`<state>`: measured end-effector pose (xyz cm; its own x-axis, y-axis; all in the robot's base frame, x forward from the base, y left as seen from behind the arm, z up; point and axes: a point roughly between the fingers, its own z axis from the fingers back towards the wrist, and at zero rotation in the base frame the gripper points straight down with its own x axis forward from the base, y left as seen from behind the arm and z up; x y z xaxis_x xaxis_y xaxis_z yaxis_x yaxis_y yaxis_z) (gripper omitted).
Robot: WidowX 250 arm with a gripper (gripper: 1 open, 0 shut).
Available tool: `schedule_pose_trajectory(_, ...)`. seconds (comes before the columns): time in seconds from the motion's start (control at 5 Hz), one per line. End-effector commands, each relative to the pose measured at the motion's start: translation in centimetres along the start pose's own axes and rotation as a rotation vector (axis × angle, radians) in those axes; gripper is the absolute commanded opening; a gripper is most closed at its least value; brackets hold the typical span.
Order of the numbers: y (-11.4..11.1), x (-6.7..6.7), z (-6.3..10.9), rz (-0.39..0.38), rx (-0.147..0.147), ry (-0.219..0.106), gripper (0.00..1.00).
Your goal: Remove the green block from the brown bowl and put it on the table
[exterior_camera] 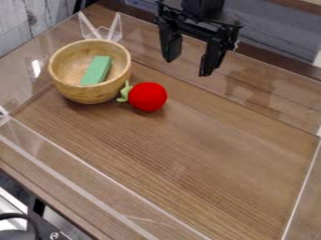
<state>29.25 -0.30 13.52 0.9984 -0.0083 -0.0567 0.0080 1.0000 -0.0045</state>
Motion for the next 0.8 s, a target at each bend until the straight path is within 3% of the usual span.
schedule_pose_trajectory(0.0,-1.0,-0.8,-0.9,-0.02,0.0,0.033,1.0)
schedule_pose_trajectory(0.6,11.5,-1.2,-0.5,0.186,0.001,-0.017,1.0)
